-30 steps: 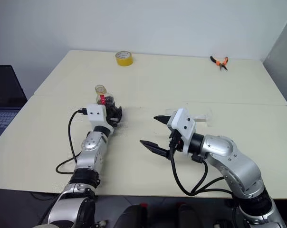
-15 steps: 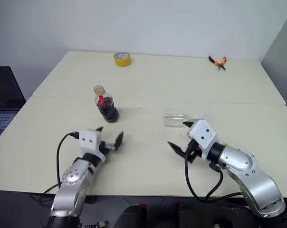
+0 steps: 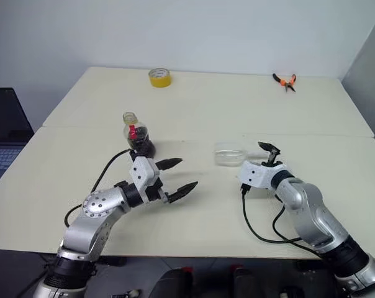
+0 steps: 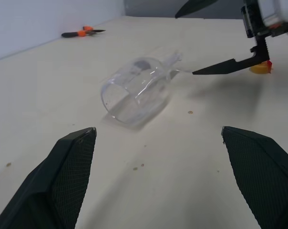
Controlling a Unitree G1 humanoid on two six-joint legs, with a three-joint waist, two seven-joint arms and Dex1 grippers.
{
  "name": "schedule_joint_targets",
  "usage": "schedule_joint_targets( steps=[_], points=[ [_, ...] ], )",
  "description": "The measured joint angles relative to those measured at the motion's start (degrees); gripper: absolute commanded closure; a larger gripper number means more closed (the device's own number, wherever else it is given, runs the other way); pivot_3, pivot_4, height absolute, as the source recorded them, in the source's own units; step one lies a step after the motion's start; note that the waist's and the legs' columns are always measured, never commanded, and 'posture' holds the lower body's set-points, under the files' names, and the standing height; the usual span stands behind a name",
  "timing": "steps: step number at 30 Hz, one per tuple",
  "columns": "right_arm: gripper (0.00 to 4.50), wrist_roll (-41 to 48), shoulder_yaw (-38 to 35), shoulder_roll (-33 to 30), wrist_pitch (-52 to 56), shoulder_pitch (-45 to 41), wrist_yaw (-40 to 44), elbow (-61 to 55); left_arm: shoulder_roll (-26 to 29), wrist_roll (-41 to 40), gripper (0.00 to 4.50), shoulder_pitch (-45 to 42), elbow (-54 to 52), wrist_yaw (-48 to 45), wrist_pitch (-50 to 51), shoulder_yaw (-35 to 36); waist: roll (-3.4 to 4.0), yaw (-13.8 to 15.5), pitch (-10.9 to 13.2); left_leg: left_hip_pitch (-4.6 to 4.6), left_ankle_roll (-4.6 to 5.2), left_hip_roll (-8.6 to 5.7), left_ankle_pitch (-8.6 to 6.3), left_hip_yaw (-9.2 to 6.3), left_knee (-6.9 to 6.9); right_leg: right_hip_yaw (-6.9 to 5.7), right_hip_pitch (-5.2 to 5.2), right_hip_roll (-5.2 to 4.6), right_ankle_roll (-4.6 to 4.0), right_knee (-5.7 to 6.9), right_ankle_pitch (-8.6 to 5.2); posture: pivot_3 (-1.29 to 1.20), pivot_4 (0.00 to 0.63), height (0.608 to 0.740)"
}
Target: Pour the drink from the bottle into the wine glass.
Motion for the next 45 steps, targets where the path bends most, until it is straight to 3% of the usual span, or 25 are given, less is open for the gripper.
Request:
schedule_joint_targets(
  steps=[13,17,27,33,38,40,45],
  points=[
    [0.00,-14.89,3.26,8.50,-8.05,-9.10,-9.18,22.16,-2.41,0.07,0.06,-4.80,3.91,-2.99,-0.60,-2.16,0.00,-0.24,0.01,0.00,0.02,0.02,0.00,0.01,0.04,0.02,-0.03,0.00,-0.02,0.13,0.00,0.00,0.150,0.740],
    [0.89,-15.94,3.10,9.91,-9.13,-9.66,-11.70,26.10,-2.75,0.15,0.00,-5.25,4.18,-2.82,-0.65,-2.15,0.00,-0.25,0.01,0.02,0.03,0.04,0.00,0.01,0.05,0.01,-0.04,0.01,-0.03,0.18,0.01,0.00,0.150,0.740],
    [4.35,-15.93,2.25,12.19,-9.46,-10.02,-13.99,26.97,-3.49,0.39,0.00,-5.74,4.99,-2.15,-0.80,-2.16,0.01,-0.37,0.01,0.02,0.05,0.04,-0.02,-0.01,0.04,0.01,-0.06,0.02,-0.03,0.21,0.00,0.00,0.150,0.740],
    [4.39,-15.79,0.61,12.94,-9.32,-9.81,-15.30,26.21,-3.55,0.40,0.00,-5.76,5.07,-1.33,-0.77,-2.03,0.01,-0.40,0.01,0.01,0.05,0.04,-0.02,0.00,0.04,0.01,-0.07,0.02,-0.03,0.24,0.00,0.00,0.150,0.740],
    [4.39,-11.15,-6.62,14.24,-9.30,-7.13,-15.58,18.74,-3.53,0.06,0.00,-5.47,4.93,0.79,-0.38,0.22,0.01,-0.38,0.01,0.01,0.06,0.04,-0.02,-0.01,0.03,0.01,-0.07,0.02,-0.03,0.23,0.00,0.00,0.150,0.740],
    [4.39,-7.34,-9.23,16.01,-10.10,-5.35,-15.22,14.93,-3.52,-0.29,0.00,-4.40,4.91,1.02,-0.15,1.51,0.01,-0.46,0.01,0.01,0.06,0.06,-0.03,-0.01,0.01,0.02,-0.08,0.02,-0.03,0.24,0.00,0.00,0.150,0.740],
    [4.39,16.88,-15.44,27.73,-16.67,2.91,-8.22,9.67,-1.27,-3.55,0.00,-0.61,4.41,-0.68,-0.61,5.77,0.03,-1.25,0.03,0.02,0.09,0.08,-0.04,-0.10,0.00,-0.06,-0.04,0.03,-0.06,0.29,-0.01,0.00,0.150,0.740]
  ],
)
